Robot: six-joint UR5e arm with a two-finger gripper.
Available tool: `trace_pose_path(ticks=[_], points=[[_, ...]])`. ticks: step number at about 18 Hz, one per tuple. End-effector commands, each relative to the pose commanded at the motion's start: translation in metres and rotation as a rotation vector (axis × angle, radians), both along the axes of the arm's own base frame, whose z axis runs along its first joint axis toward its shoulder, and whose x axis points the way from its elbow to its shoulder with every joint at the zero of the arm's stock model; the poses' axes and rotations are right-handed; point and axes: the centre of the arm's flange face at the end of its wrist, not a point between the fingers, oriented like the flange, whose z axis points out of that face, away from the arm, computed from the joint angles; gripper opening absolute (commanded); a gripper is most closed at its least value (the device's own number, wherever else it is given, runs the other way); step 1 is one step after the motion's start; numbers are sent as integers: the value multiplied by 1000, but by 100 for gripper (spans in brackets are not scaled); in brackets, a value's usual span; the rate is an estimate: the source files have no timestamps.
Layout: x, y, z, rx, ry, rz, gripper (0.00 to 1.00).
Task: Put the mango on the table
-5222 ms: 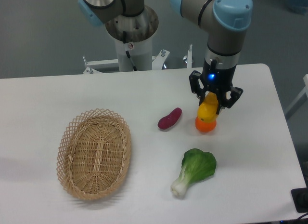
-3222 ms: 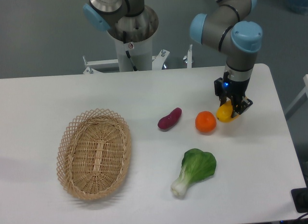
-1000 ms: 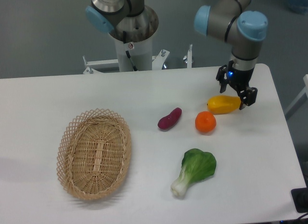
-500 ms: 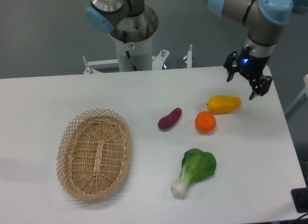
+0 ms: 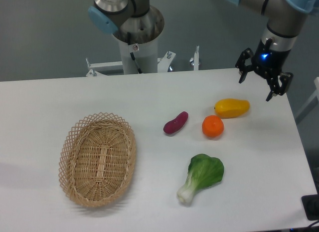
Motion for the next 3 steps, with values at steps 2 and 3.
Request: trace_pose_path(ticks=[2, 3], points=[[0, 0, 0, 1, 0, 0, 100], [0, 0, 0, 1, 0, 0, 100]])
